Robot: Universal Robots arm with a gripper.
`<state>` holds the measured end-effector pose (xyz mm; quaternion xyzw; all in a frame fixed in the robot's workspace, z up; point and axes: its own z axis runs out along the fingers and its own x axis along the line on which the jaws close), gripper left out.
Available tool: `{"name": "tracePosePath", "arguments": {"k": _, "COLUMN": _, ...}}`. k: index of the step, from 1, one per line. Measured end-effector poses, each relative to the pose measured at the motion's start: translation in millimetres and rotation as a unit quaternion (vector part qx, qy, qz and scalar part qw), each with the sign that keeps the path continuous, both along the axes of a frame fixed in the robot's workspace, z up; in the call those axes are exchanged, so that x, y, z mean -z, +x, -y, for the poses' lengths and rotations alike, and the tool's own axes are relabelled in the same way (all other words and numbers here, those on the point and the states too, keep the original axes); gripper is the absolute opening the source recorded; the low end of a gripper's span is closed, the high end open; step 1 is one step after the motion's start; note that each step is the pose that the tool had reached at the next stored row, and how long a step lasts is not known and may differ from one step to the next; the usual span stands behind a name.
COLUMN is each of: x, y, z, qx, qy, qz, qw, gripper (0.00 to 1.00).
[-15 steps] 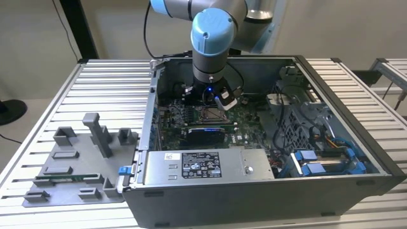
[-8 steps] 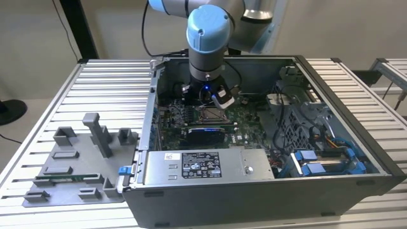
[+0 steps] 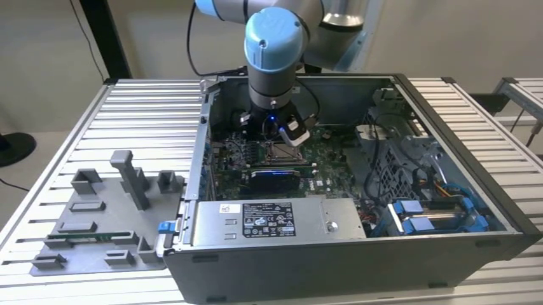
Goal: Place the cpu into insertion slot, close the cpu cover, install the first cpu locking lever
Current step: 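Install the first cpu locking lever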
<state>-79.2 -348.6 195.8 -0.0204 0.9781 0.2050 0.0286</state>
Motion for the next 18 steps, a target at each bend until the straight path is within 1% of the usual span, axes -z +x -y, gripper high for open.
{"name": "tracePosePath", "arguments": {"k": 5, "x": 0.2, "y": -0.1, "z": 0.2, "qx": 0.0, "qy": -0.0001, "qz": 0.0, "qw": 1.0, "gripper": 0.0}}
{"name": "tracePosePath", "arguments": {"k": 7, "x": 0.3, "y": 0.0, "z": -0.7, "qx": 0.0, "qy": 0.0, "qz": 0.0, "qw": 1.0, "gripper": 0.0}}
{"name": "tracePosePath", "arguments": {"k": 9, "x": 0.6, "y": 0.5, "z": -1.5, "qx": 0.0, "qy": 0.001, "qz": 0.0001, "qw": 1.0, "gripper": 0.0}}
{"name": "tracePosePath", "arguments": {"k": 18, "x": 2.0, "y": 5.9, "z": -1.6, "qx": 0.0, "qy": 0.0011, "qz": 0.0, "qw": 1.0, "gripper": 0.0}}
